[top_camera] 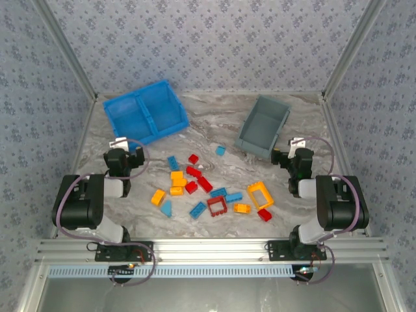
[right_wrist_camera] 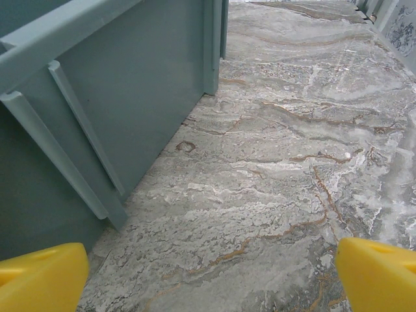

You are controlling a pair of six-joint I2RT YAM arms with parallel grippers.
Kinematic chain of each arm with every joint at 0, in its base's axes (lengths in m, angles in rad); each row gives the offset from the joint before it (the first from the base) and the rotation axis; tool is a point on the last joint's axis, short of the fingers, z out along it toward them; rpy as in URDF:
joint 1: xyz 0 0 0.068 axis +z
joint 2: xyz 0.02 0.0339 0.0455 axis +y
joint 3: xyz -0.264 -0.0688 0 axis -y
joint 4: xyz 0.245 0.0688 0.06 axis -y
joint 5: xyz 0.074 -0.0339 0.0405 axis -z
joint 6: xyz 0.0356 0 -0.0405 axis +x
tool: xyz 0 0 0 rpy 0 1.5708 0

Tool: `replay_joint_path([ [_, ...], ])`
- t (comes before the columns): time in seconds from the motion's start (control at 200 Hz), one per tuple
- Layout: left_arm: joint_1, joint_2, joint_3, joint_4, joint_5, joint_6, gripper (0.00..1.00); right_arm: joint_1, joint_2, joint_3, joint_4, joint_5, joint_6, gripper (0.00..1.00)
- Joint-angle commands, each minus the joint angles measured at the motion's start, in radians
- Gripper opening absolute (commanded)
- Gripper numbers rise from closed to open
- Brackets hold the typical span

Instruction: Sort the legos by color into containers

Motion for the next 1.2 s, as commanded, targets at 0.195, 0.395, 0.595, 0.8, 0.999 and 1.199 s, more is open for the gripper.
replay_joint_path([
  [0.195,0.003,-0.019,0.003,0.042,0.011,-0.004,0.99,-0.004,0.001,0.018,0.004,0.001,0.001,1.0],
  [0.395,-0.127,-0.493,0.152,-0.533,-0.231,-0.061,0.99,0.012,-0.359,0.131,-0.427,0.096,0.056,1.0],
  [0.595,-0.311,-0.644,0.512,-1.075,-0.418,-0.233,0.99,0.065,-0.772,0.391,-0.843,0.202,0.283,1.0],
  [0.8,-0.119,-0.319,0.905,-1.461,0.22,-0.542,1.0,0.012,-0.742,0.607,-1.276,-0.028,0.562,0.84],
  [0.999,-0.113,0.101,1.296,-1.691,0.194,-0.453,0.96,0.199,-0.572,0.717,-1.477,-0.011,0.539,0.86],
  [1.199,-0.105,0.437,1.612,-1.781,0.131,-0.398,0.88,0.208,-0.433,0.745,-1.512,-0.121,0.53,0.84],
])
